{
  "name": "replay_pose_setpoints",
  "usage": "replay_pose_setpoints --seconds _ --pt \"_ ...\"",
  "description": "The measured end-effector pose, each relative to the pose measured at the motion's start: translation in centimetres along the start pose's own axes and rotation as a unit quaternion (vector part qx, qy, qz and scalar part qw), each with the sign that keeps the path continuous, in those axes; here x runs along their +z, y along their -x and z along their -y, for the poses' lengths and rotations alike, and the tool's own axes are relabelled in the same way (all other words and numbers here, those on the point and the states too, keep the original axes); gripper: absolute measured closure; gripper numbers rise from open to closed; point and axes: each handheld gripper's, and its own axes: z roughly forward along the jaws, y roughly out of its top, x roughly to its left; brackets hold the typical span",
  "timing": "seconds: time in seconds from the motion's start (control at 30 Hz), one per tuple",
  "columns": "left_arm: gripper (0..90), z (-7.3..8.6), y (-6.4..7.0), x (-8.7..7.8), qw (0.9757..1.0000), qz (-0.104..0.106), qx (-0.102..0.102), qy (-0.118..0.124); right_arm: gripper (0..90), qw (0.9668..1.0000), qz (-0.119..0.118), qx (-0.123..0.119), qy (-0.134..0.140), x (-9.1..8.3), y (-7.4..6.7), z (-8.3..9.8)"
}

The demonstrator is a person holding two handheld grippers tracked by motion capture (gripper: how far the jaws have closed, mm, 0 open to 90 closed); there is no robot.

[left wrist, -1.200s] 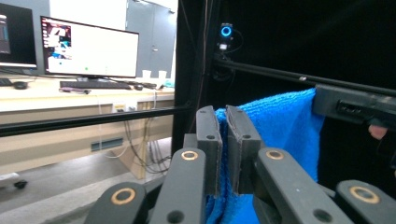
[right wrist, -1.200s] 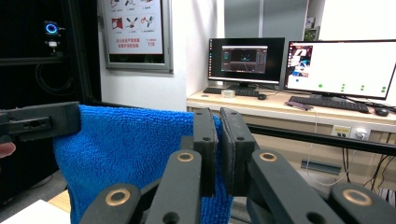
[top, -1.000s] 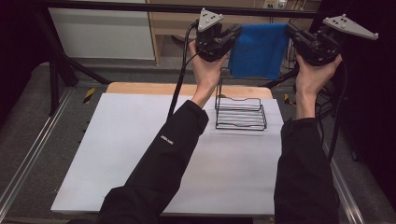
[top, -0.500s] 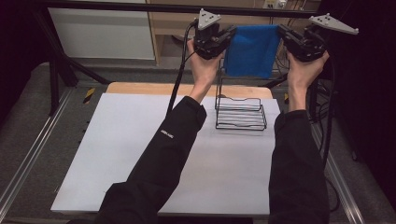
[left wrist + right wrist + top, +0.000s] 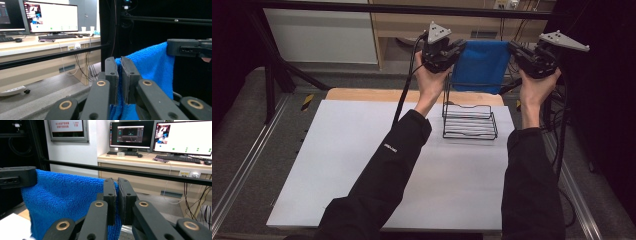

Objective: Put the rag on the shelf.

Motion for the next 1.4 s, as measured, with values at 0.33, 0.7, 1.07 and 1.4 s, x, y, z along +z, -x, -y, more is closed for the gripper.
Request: replay_pose_setpoints --seconds 0.33,0.7,1.07,1.4 --pt "84.1 1.7 0.7 -0.7 0.9996 0.021 0.007 -0.015 85.9 0.9998 -0.008 -0.008 -0.014 -1.3 -0.1 1.8" --pt "83.7 2.6 1.1 -1.5 0.9989 0.031 0.015 -0.033 85.7 0.9992 -0.027 -0.011 -0.027 -2.6 -0.2 2.8" --pt "83.0 3.2 1.4 -2.2 0.9973 0.045 0.018 -0.055 85.5 0.9975 -0.042 -0.020 -0.053 -3.7 -0.6 3.1" --pt "80.6 4.0 1.8 -2.5 0.9942 0.052 0.010 -0.094 85.2 0.9956 -0.054 -0.020 -0.074 -4.6 -0.7 4.1"
